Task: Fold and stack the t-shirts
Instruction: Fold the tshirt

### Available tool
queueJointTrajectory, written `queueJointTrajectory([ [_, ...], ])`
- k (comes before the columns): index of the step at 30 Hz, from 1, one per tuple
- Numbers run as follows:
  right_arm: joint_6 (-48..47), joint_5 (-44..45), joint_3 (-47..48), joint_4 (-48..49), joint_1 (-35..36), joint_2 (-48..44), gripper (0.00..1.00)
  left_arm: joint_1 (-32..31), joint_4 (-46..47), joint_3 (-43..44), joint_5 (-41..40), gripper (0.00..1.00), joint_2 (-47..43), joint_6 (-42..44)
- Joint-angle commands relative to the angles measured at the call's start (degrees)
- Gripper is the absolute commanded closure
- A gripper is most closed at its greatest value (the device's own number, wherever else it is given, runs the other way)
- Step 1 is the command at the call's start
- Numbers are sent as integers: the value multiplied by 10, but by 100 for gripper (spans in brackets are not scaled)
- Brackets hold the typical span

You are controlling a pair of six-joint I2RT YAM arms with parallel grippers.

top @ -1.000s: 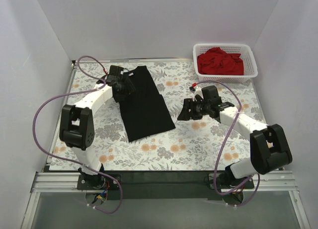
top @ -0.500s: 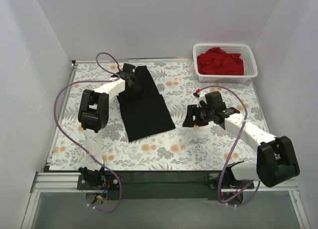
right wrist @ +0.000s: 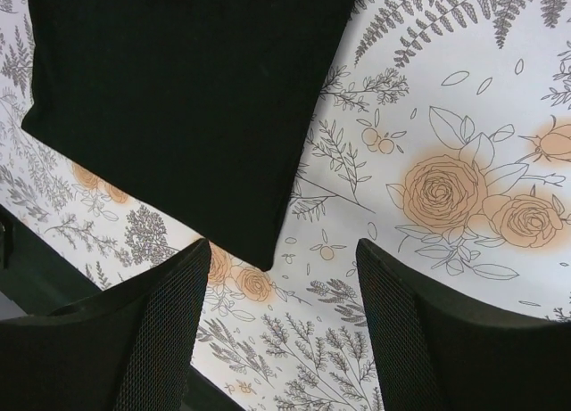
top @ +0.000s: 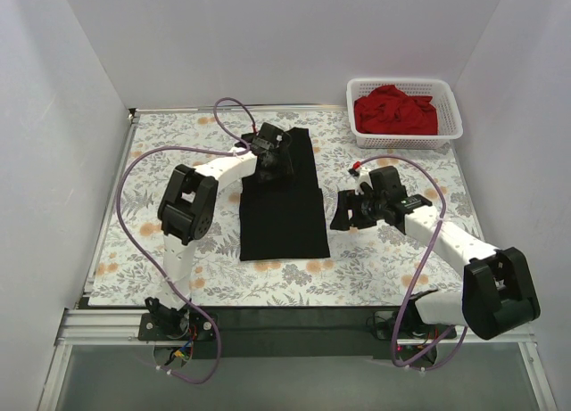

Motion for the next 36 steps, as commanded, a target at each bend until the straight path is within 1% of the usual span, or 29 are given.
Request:
queueJointTrajectory([
  [1, -15, 6, 3, -2, 2, -29, 38, 6, -40, 15, -27, 41, -77, -5],
  [3, -22, 16, 9, -8, 2, -44, 37, 6, -48, -12, -53, 31, -121, -5],
  [4, -22, 22, 11, -12, 2, -49, 34, 6, -53, -25, -61, 25, -165, -6],
  [5, -23, 25, 12, -15, 2, -53, 32, 6, -65, -39, -69, 19, -189, -9],
  [8, -27, 23, 20, -41, 3, -55, 27, 6, -102, -120, -75, 16, -274, -18],
  [9, -23, 20, 17, -51, 3, -54, 27, 6, -113, -142, -74, 15, -291, -22],
  [10, -20, 17, 13, -59, 4, -55, 27, 5, -126, -193, -64, 15, -312, -32],
  [11, -14, 19, 11, -65, 8, -56, 27, 3, -147, -219, -55, 15, -346, -39],
  [13, 8, 37, -2, -77, 15, -64, 28, -8, -165, -274, -34, 15, -383, -59],
  [14, 16, 46, -6, -81, 28, -68, 29, -14, -180, -322, -29, 16, -417, -68],
  [16, 41, 79, -12, -90, 46, -76, 32, -28, -192, -372, -15, 19, -447, -95],
  [17, 49, 92, -16, -95, 63, -76, 32, -34, -199, -413, -1, 20, -476, -105],
  [20, 81, 129, -19, -103, 97, -71, 36, -51, -202, -469, 11, 26, -507, -140],
  [22, 94, 141, -17, -103, 119, -65, 39, -55, -199, -485, 12, 30, -519, -149],
  [25, 113, 157, -10, -103, 142, -42, 41, -56, -188, -493, 6, 38, -506, -152],
  [31, 124, 172, 8, -104, 169, 0, 44, -57, -174, -478, -2, 40, -460, -141],
  [36, 131, 174, 18, -105, 180, 16, 45, -57, -170, -475, 1, 41, -458, -137],
])
